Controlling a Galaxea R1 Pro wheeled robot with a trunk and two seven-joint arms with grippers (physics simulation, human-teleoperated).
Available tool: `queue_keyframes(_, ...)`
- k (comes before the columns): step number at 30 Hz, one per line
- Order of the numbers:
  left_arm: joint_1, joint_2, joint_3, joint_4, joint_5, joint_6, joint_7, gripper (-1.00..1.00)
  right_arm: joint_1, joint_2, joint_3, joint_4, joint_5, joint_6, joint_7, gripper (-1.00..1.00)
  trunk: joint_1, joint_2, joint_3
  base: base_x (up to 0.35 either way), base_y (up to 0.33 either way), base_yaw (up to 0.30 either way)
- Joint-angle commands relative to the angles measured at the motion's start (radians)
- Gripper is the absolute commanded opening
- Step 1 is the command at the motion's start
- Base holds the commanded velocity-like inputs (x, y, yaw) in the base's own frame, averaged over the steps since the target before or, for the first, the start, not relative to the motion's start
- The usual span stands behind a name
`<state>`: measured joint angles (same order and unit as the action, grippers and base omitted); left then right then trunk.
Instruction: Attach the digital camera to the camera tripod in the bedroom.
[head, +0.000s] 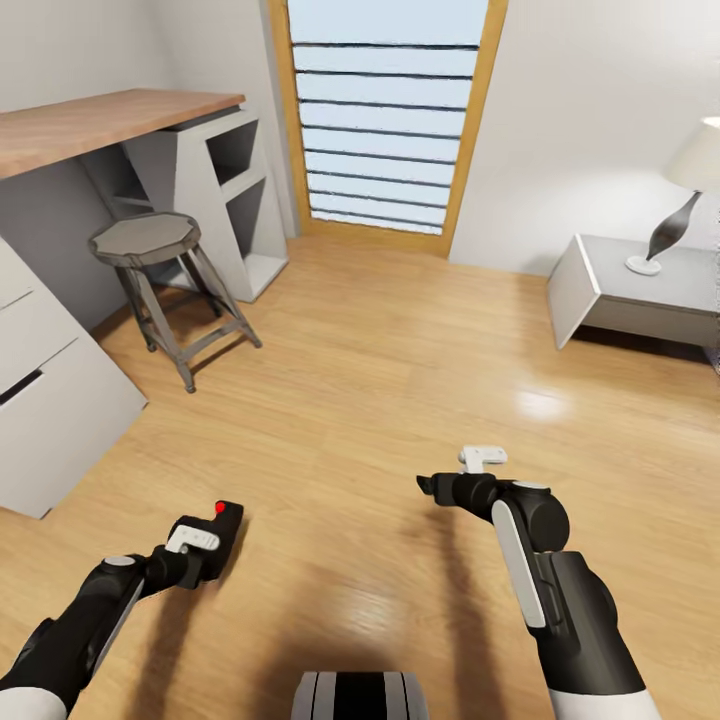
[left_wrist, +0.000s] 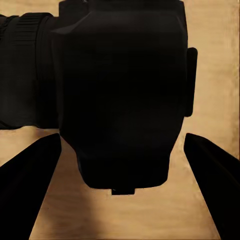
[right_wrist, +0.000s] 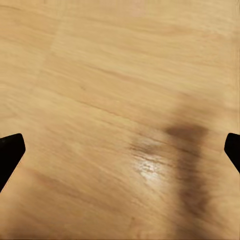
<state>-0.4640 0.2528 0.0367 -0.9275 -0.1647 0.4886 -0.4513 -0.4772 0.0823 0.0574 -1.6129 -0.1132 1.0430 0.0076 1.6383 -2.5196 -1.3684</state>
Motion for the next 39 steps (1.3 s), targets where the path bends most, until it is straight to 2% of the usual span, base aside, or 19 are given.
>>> queue_keyframes(1, 0.014, -0.002, 0.007, -0.049, -0.005, 0.036, -0.016, -1.00, 0.001, 0.000, -0.001, -0.001, -0.002, 0.004, 0.006, 1.00, -0.001, 0.000, 0.003, 0.000, 0.000, 0.000)
queue_keyframes(5, 0.063, -0.008, 0.047, -0.218, 0.044, 0.155, -0.033, -1.00, 0.002, -0.001, -0.003, -0.001, -0.001, 0.004, 0.047, 1.00, -0.002, 0.001, 0.019, 0.000, 0.000, 0.000)
queue_keyframes(6, 0.063, -0.008, 0.047, -0.218, 0.044, 0.155, -0.033, -1.00, 0.002, -0.001, -0.003, -0.001, -0.001, 0.004, 0.047, 1.00, -0.003, 0.001, 0.023, 0.000, 0.000, 0.000)
queue_keyframes(8, 0.090, -0.013, 0.086, -0.290, 0.074, 0.213, -0.037, -1.00, 0.002, -0.007, -0.007, -0.001, -0.001, -0.019, 0.090, 1.00, -0.004, 0.002, 0.030, 0.000, 0.000, 0.000)
queue_keyframes(11, 0.127, -0.029, 0.141, -0.376, 0.114, 0.283, -0.040, -1.00, 0.001, -0.039, -0.012, -0.001, -0.001, -0.047, 0.182, 1.00, -0.005, 0.002, 0.042, 0.000, 0.000, 0.000)
queue_keyframes(13, 0.140, -0.038, 0.157, -0.400, 0.123, 0.300, -0.041, -1.00, 0.001, -0.055, -0.013, -0.001, -0.001, -0.053, 0.216, 1.00, -0.006, 0.003, 0.050, 0.000, 0.000, 0.000)
queue_keyframes(16, 0.186, -0.075, 0.202, -0.466, 0.144, 0.339, -0.042, -1.00, 0.001, -0.096, -0.016, -0.001, -0.001, -0.064, 0.315, 1.00, -0.007, 0.004, 0.061, 0.000, 0.000, 0.000)
queue_keyframes(17, 0.186, -0.075, 0.202, -0.466, 0.144, 0.339, -0.042, -1.00, 0.001, -0.096, -0.016, -0.001, -0.001, -0.064, 0.315, 1.00, -0.008, 0.004, 0.065, 0.000, 0.000, 0.000)
queue_keyframes(22, 0.257, -0.161, 0.280, -0.567, 0.156, 0.371, -0.039, -1.00, -0.001, -0.138, -0.029, -0.001, -0.001, -0.053, 0.479, 1.00, -0.010, 0.005, 0.085, 0.000, 0.000, 0.027)
queue_keyframes(23, 0.257, -0.161, 0.280, -0.567, 0.156, 0.371, -0.039, -1.00, -0.001, -0.138, -0.029, -0.001, -0.001, -0.053, 0.479, 1.00, -0.010, 0.005, 0.089, 0.000, 0.000, 0.082)
queue_keyframes(27, 0.298, -0.220, 0.336, -0.632, 0.157, 0.381, -0.029, -1.00, -0.004, -0.171, -0.065, -0.001, -0.002, -0.008, 0.637, 1.00, -0.012, 0.006, 0.105, 0.000, 0.000, 0.161)
queue_keyframes(28, 0.298, -0.220, 0.336, -0.632, 0.157, 0.381, -0.029, -1.00, -0.004, -0.171, -0.065, -0.001, -0.002, -0.008, 0.637, 1.00, -0.013, 0.006, 0.109, 0.000, 0.000, 0.197)
queue_keyframes(30, 0.311, -0.241, 0.354, -0.649, 0.158, 0.384, -0.024, -1.00, -0.006, -0.188, -0.079, -0.001, -0.002, 0.004, 0.722, 1.00, -0.014, 0.007, 0.117, 0.000, 0.000, 0.220)
queue_keyframes(31, 0.322, -0.264, 0.366, -0.660, 0.157, 0.386, -0.018, -1.00, -0.008, -0.211, -0.089, -0.001, -0.002, 0.004, 0.799, 1.00, -0.014, 0.007, 0.121, 0.000, 0.000, 0.247)
queue_keyframes(32, 0.328, -0.276, 0.371, -0.664, 0.157, 0.386, -0.015, -1.00, -0.009, -0.224, -0.094, -0.001, -0.002, 0.004, 0.829, 1.00, -0.014, 0.007, 0.125, 0.000, 0.000, 0.254)
queue_keyframes(35, 0.349, -0.310, 0.379, -0.672, 0.156, 0.388, -0.003, -1.00, -0.010, -0.251, -0.102, -0.001, -0.002, 0.004, 0.888, 1.00, -0.016, 0.008, 0.137, 0.000, 0.000, 0.264)
queue_keyframes(37, 0.357, -0.317, 0.381, -0.673, 0.157, 0.388, 0.003, -1.00, -0.011, -0.258, -0.104, -0.001, -0.002, 0.004, 0.900, 1.00, -0.017, 0.008, 0.144, 0.000, 0.000, 0.271)
queue_keyframes(38, 0.385, -0.345, 0.389, -0.679, 0.161, 0.388, 0.064, -1.00, -0.010, -0.271, -0.109, -0.001, -0.002, 0.004, 0.940, 1.00, -0.017, 0.009, 0.148, 0.000, 0.000, 0.283)
queue_keyframes(39, 0.387, -0.347, 0.389, -0.679, 0.163, 0.387, 0.073, -1.00, -0.010, -0.271, -0.108, -0.001, -0.002, 0.004, 0.942, 1.00, -0.018, 0.009, 0.152, 0.000, 0.000, 0.283)
